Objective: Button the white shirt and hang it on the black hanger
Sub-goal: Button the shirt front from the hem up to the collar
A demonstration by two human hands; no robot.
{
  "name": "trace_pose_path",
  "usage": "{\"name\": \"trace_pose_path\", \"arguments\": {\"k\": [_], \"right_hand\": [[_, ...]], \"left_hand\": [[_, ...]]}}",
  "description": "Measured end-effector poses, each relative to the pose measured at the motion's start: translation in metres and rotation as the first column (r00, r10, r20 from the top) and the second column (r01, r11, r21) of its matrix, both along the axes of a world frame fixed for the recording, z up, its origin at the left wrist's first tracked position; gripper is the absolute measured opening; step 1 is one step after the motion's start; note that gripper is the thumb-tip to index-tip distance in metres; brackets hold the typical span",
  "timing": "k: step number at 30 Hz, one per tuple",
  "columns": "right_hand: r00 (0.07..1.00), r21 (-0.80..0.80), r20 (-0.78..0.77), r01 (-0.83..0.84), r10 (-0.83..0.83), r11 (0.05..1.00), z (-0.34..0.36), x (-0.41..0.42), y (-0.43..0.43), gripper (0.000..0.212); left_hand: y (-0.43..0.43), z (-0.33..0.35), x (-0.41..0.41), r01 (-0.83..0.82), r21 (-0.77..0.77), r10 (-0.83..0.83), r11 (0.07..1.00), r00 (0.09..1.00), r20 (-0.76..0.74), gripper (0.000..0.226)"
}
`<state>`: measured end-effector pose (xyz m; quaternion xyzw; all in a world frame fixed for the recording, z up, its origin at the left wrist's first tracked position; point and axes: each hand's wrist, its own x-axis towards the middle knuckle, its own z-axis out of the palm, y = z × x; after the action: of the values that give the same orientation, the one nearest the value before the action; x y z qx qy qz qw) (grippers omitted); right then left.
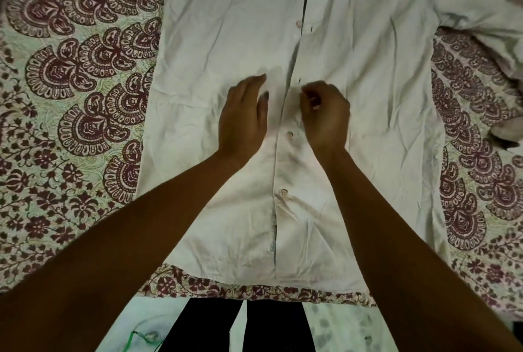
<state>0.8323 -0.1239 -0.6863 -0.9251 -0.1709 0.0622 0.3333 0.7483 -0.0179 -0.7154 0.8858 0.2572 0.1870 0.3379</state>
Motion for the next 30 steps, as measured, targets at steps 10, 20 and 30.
{"name": "trace_pose_path", "arguments": {"k": [10,20,30], "right_hand": [[0.827,0.019,-0.453,0.383,-0.334,0.923,-0.009,0.037,0.033,0.013],[0.501,0.212,-0.838,0.664,-0.217,0.717,-0.002,0.047,0.017,0.030],[0.623,0.332,-0.739,0.668,-0.256,0.667,-0.019,0.039,0.024,0.037]], "left_hand": [[0.011,0.010,0.062,-0.094,-0.285,0.046,0.954,0.984,-0.170,0.018],[0.011,0.015,0.082,-0.026,-0.284,-0.072,0.958,0.941,-0.330,0.003],[0.021,0.029,0.091,-0.044,-0.450,-0.140,0.892,0.919,-0.369,0.013]]}}
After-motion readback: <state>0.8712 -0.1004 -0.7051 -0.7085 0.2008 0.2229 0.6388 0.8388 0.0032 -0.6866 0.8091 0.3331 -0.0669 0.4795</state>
